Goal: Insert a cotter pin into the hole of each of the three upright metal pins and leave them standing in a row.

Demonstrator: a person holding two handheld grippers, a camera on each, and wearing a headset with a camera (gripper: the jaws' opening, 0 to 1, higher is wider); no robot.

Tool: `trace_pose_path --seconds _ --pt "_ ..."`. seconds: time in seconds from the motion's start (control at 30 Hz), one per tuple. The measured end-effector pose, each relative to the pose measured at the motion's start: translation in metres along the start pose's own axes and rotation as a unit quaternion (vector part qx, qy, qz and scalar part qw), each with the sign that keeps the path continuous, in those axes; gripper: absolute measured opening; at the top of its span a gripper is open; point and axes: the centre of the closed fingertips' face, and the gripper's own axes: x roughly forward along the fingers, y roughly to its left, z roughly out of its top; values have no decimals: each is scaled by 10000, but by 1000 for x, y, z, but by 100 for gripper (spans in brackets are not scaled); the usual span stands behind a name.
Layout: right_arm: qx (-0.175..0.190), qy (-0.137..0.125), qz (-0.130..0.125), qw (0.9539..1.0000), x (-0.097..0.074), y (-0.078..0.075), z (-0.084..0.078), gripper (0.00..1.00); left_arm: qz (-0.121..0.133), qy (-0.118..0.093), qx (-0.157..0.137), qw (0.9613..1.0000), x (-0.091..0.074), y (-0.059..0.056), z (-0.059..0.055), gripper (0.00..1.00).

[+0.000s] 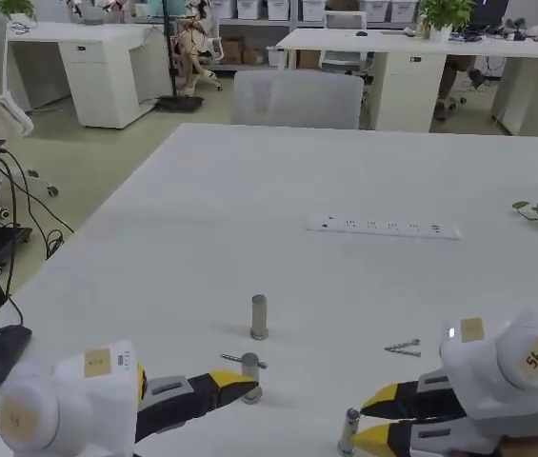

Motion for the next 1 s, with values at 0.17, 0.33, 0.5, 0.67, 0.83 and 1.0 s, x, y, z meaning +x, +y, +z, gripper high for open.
trace_pose_path --seconds 0.17,0.33,0.5,0.67,0.83,1.0 --pt "65 39 -46 10000 -8 -8 -8 22 -3 -1 -8 10000 1 0 0 70" --pt "136 136 -99 9998 -17 -18 -16 26 10 3 -19 10000 0 2 -1 70" --pt "114 299 -225 9992 -25 -37 -23 27 7 19 -27 10000 0 1 -2 70" --pt "80 439 -357 9984 -32 -64 -27 27 2 54 -19 10000 -1 1 -4 70" --pt "49 637 -515 9966 -35 -93 -31 27 4 78 -12 10000 -1 1 -5 71" --pt "96 788 -634 9948 -37 -118 -36 28 20 76 -7 10000 -4 3 -6 71"
